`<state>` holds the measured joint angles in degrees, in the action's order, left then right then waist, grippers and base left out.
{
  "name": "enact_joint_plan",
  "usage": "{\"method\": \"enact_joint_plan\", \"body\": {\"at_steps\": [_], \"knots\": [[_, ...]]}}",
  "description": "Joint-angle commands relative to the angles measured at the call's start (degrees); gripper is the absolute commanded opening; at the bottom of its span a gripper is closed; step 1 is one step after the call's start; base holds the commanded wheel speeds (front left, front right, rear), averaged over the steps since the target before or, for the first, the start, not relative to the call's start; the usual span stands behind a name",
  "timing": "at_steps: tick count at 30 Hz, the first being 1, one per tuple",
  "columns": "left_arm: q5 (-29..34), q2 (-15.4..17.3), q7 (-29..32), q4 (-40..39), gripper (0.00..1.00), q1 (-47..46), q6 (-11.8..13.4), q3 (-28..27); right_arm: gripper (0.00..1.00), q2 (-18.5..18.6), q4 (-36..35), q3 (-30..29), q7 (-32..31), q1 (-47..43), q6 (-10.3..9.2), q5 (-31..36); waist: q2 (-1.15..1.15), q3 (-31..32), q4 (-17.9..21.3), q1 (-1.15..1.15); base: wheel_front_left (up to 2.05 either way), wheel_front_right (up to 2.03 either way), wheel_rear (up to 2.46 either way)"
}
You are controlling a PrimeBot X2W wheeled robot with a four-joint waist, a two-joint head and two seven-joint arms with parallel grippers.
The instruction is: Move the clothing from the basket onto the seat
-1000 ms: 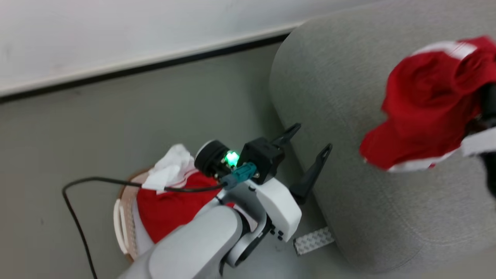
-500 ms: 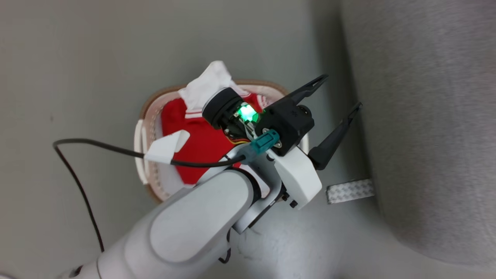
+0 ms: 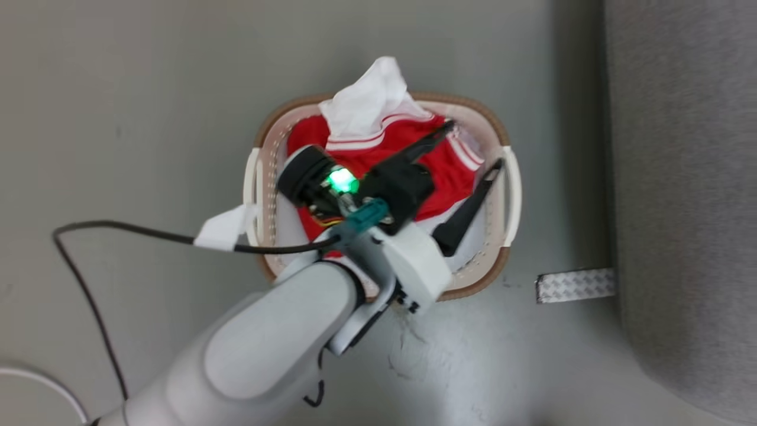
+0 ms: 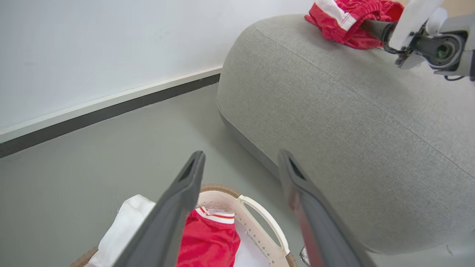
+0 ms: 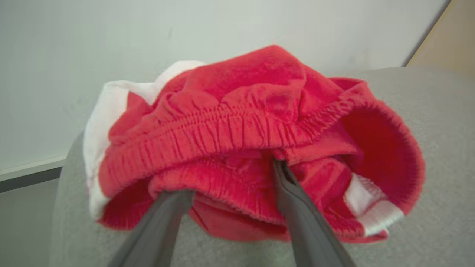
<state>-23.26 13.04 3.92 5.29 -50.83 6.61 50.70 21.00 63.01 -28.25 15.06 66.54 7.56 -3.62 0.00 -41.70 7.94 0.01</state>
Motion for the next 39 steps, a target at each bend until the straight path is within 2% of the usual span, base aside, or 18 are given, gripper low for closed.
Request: {"method": "enact_joint_plan", "body": {"at_steps": [1, 6, 12, 20, 22, 23, 27, 34, 39], "knots": [[-1.4, 1.0, -0.5, 0.5, 1.0, 1.6, 0.4, -0.5, 1.0, -1.4, -1.3, 0.3, 0.1, -2.6, -0.14, 1.1, 0.0, 3.1, 2.3, -0.01, 0.0, 0.0, 0.0], [-3.0, 2.9, -2.0, 1.3, 1.0, 5.6, 1.6, -1.8, 1.0, -4.9, -4.7, 4.4, 0.1, -9.8, -0.14, 2.7, 0.0, 9.7, 4.7, -0.01, 0.0, 0.0, 0.0], [-6.4, 3.4, -5.9, 3.1, 1.0, 11.9, 2.6, -3.4, 1.0, -6.0, -11.2, 9.9, 0.1, -19.9, -0.14, 0.3, 0.0, 19.7, 5.2, -0.01, 0.0, 0.0, 0.0], [-10.1, 2.4, -14.3, 6.9, 1.0, 20.1, 5.2, -6.8, 1.0, -7.7, -26.4, 12.6, 0.1, -35.0, -0.14, -4.4, 0.0, 31.8, 0.6, -0.01, 0.0, 0.0, 0.0], [-10.5, 2.5, -15.0, 7.4, 1.0, 21.1, 5.5, -7.3, 1.0, -8.0, -28.1, 12.9, 0.1, -36.8, -0.13, -4.9, 0.0, 33.0, -0.1, -0.01, 0.0, 0.0, 0.0], [-11.3, 3.0, -16.2, 8.5, 1.0, 23.3, 6.2, -8.1, 1.0, -8.9, -31.3, 13.6, 0.1, -40.2, -0.14, -5.3, 0.0, 35.3, -1.3, -0.01, 0.0, 0.0, 0.0], [-12.2, 4.0, -18.0, 9.4, 1.0, 27.6, 7.3, -10.0, 1.0, -11.6, -36.4, 14.0, 0.1, -46.6, -0.14, -5.3, 0.0, 38.9, -3.8, -0.01, 0.0, 0.0, 0.0], [-11.6, 6.3, -19.1, 9.7, 1.0, 33.5, 8.7, -14.2, 1.0, -15.6, -40.0, 18.5, 0.1, -54.1, -0.13, -3.7, 0.0, 42.2, -6.1, -0.01, 0.0, 0.0, 0.0], [-8.5, 7.0, -19.1, 6.6, 1.0, 39.2, 9.4, -20.6, 1.0, -17.4, -40.2, 23.1, 0.1, -58.3, -0.13, -4.1, 0.0, 43.6, -6.8, -0.01, 0.0, 0.0, 0.0]]}}
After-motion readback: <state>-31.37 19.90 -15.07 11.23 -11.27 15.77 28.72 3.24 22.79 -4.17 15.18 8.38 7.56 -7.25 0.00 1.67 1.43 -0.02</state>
